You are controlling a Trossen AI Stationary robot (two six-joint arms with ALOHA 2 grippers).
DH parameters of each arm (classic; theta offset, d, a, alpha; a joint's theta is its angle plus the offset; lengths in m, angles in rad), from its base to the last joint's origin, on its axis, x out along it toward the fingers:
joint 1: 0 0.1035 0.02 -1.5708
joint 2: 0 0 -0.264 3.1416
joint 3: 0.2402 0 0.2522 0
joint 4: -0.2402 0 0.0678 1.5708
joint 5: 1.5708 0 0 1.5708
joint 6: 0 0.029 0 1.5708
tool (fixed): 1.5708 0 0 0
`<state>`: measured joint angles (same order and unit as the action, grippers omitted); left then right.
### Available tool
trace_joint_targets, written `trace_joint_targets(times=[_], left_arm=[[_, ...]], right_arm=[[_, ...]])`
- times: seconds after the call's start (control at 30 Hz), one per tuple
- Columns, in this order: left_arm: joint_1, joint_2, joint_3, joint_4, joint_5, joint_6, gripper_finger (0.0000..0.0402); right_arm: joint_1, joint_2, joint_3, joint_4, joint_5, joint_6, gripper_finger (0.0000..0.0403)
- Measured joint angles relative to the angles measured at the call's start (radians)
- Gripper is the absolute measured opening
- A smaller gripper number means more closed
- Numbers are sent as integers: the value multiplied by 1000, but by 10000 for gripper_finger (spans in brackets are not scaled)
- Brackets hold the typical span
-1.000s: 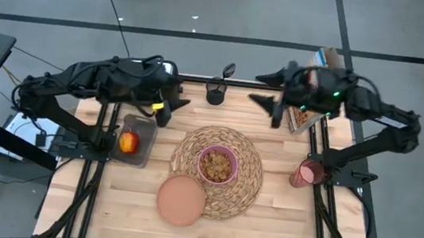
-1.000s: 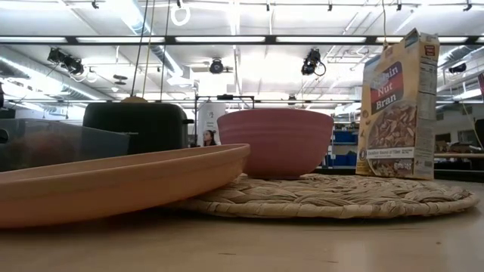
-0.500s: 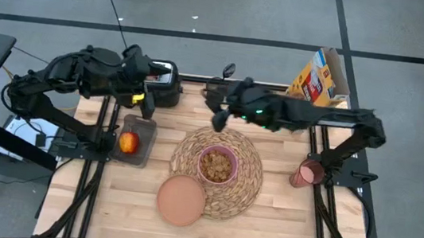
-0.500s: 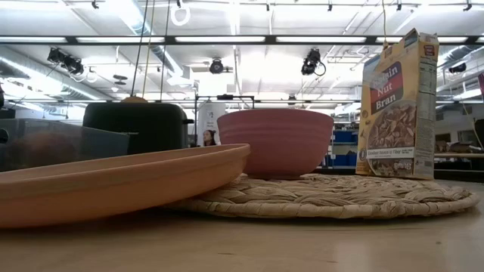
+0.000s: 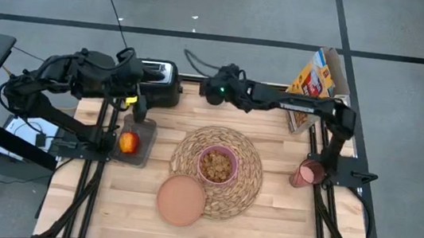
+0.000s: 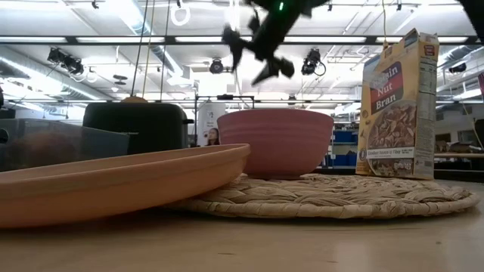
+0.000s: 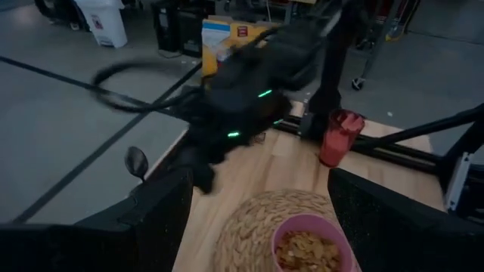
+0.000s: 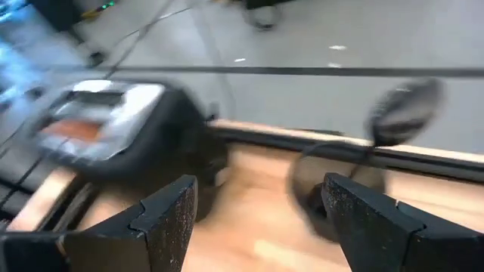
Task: Arrange a breakfast setting
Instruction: Put the black spoon to the right of the pink bowl
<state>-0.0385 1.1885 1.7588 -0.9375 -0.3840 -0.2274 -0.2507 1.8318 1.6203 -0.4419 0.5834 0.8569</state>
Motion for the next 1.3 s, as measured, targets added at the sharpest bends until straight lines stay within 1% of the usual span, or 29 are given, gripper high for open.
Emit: trace_joint_targets(times=[0.17, 0.27, 0.37, 0.47, 0.57, 0.63, 0.77, 0.83, 0.9, 1.0, 1.07, 1.2, 1.3], left_arm=[[-13, 0, 0, -6, 0, -27, 314], [-23, 0, 0, -16, 0, -29, 314], [-23, 0, 0, -22, 0, -31, 314], [-23, 0, 0, -22, -1, -27, 314], [-23, 0, 0, -22, -19, -23, 314], [-20, 0, 0, -21, -24, -11, 314], [-19, 0, 0, -18, -52, 26, 314], [-19, 0, 0, -18, -66, 30, 314], [-19, 0, 0, -18, -68, 30, 314], [-19, 0, 0, -17, -68, 37, 314], [-19, 0, 0, -17, -68, 40, 314], [-19, 0, 0, -17, -69, 41, 314], [-19, 0, 0, -17, -69, 40, 314]], right_arm=[[-106, 59, 0, -36, -12, 129, 287], [-166, 88, 0, -57, -69, 156, 287], [-217, 112, -1, -91, -151, 188, 287], [-254, 131, -1, -74, -179, 183, 287], [-287, 131, -2, -20, -230, 179, 287], [-304, 131, -2, 10, -241, 172, 287], [-342, 131, -2, 1, -288, 188, 285], [-354, 131, -13, -14, -290, 192, 284], [-369, 131, -40, 27, -315, 178, 282], [-390, 131, -87, 135, -428, 151, 278], [-397, 130, -128, 203, -476, 145, 274], [-400, 130, -153, 258, -537, 120, 259], [-398, 128, -155, 283, -534, 80, 241]])
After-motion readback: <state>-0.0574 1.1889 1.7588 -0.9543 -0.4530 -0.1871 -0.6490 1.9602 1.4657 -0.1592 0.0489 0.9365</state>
